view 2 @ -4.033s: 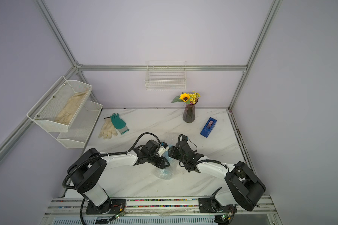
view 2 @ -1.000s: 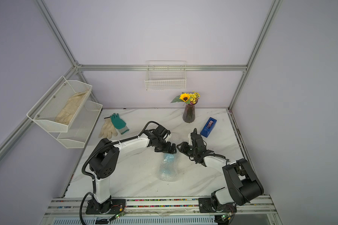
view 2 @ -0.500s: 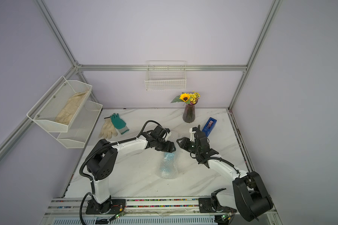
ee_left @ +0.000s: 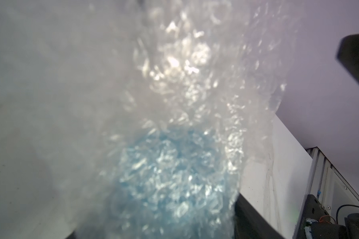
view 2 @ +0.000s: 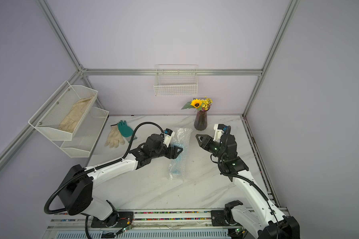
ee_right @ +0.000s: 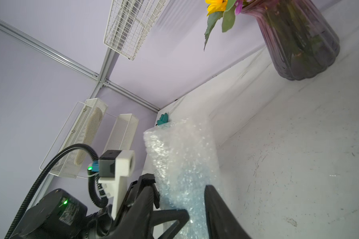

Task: Wrap wine glasses in bubble wrap
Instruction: Pick up the bubble wrap from the center of the board, then wrap the wine glass in bubble wrap.

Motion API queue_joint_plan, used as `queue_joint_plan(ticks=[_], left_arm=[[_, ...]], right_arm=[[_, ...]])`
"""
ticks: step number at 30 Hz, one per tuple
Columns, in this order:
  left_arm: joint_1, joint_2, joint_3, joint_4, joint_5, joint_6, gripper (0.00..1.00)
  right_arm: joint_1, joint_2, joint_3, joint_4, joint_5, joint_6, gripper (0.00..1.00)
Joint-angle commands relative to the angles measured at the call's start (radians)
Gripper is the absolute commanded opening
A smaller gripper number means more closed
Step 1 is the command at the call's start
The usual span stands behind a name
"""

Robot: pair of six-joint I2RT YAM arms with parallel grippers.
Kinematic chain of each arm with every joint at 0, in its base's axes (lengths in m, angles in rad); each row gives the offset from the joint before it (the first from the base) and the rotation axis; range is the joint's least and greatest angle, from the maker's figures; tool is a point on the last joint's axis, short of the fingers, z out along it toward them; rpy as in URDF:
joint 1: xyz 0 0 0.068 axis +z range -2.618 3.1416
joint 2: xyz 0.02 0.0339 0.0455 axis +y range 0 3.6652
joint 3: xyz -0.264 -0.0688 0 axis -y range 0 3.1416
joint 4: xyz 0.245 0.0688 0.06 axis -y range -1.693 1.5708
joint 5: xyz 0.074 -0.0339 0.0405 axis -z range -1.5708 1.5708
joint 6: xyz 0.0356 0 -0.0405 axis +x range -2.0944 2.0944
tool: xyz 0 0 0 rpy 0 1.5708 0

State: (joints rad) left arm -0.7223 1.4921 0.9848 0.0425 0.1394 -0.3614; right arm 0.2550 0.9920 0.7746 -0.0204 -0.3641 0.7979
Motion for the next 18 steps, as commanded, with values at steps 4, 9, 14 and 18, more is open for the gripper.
queue_joint_plan(ticks=[4,9,14,18], left_arm=[[-0.028,-0.131,-0.217,0.466,-0.042,0.178,0.71],[-0.053,-0.109,-0.346,0.745,-0.044,0.27,0.7],[-0.086,-0.014,-0.459,1.018,-0.048,0.342,0.71],[-0.113,0.079,-0.531,1.224,-0.053,0.387,0.71]], right_arm=[[-0.008,0.029,0.094,-0.05,-0.041,-0.038,0.44],[-0.008,0.079,0.17,-0.096,-0.099,-0.112,0.45],[-0.007,0.119,0.22,-0.193,-0.209,-0.199,0.44],[0.012,0.129,0.227,-0.292,-0.276,-0.244,0.43]])
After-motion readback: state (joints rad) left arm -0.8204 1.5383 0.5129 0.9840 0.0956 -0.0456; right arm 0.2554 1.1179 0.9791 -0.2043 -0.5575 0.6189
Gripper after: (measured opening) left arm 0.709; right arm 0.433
